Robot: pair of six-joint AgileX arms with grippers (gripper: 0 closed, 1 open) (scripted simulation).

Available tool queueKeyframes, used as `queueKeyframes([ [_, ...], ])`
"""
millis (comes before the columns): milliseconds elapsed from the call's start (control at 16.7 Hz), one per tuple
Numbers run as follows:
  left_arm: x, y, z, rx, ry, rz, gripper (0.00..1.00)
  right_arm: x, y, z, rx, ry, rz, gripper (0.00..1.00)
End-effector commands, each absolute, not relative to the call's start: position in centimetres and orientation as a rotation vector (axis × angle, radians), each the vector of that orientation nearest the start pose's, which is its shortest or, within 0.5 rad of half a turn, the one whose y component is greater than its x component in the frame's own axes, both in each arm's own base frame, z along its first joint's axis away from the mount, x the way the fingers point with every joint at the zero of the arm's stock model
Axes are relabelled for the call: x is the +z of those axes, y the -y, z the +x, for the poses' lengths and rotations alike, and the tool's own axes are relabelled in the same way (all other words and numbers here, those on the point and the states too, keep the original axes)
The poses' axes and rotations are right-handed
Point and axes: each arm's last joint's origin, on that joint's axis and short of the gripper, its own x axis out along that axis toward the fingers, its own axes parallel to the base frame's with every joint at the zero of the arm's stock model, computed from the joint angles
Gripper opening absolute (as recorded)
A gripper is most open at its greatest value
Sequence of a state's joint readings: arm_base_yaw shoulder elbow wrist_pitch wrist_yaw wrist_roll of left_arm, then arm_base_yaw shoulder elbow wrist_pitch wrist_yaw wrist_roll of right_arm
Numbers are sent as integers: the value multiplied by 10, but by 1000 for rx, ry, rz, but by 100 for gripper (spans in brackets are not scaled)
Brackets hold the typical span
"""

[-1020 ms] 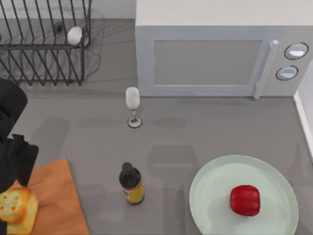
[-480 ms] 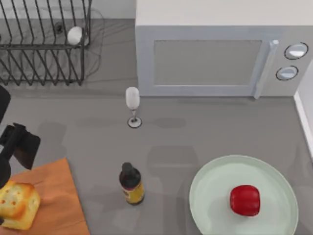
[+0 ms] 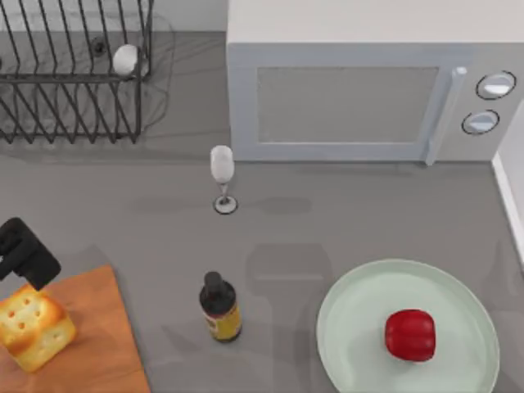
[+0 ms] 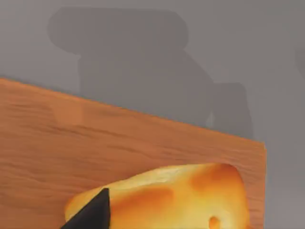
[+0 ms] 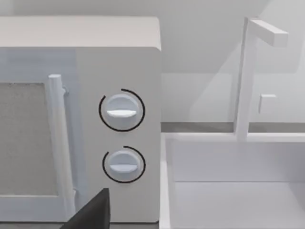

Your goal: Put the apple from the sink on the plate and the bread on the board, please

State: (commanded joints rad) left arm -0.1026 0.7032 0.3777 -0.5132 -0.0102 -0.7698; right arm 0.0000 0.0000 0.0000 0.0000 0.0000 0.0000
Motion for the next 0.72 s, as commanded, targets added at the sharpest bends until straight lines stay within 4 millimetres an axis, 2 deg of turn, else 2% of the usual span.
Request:
queueKeyframes([
  [240, 167, 8, 120, 40, -482, -358, 100, 160, 1, 106, 0, 0, 0, 100],
  [480, 162, 3, 109, -9, -154, -108, 100, 160, 1, 106, 0, 0, 0, 100],
  [720, 160, 1, 106, 0, -3, -2, 100, 160, 1, 106, 0, 0, 0, 100],
])
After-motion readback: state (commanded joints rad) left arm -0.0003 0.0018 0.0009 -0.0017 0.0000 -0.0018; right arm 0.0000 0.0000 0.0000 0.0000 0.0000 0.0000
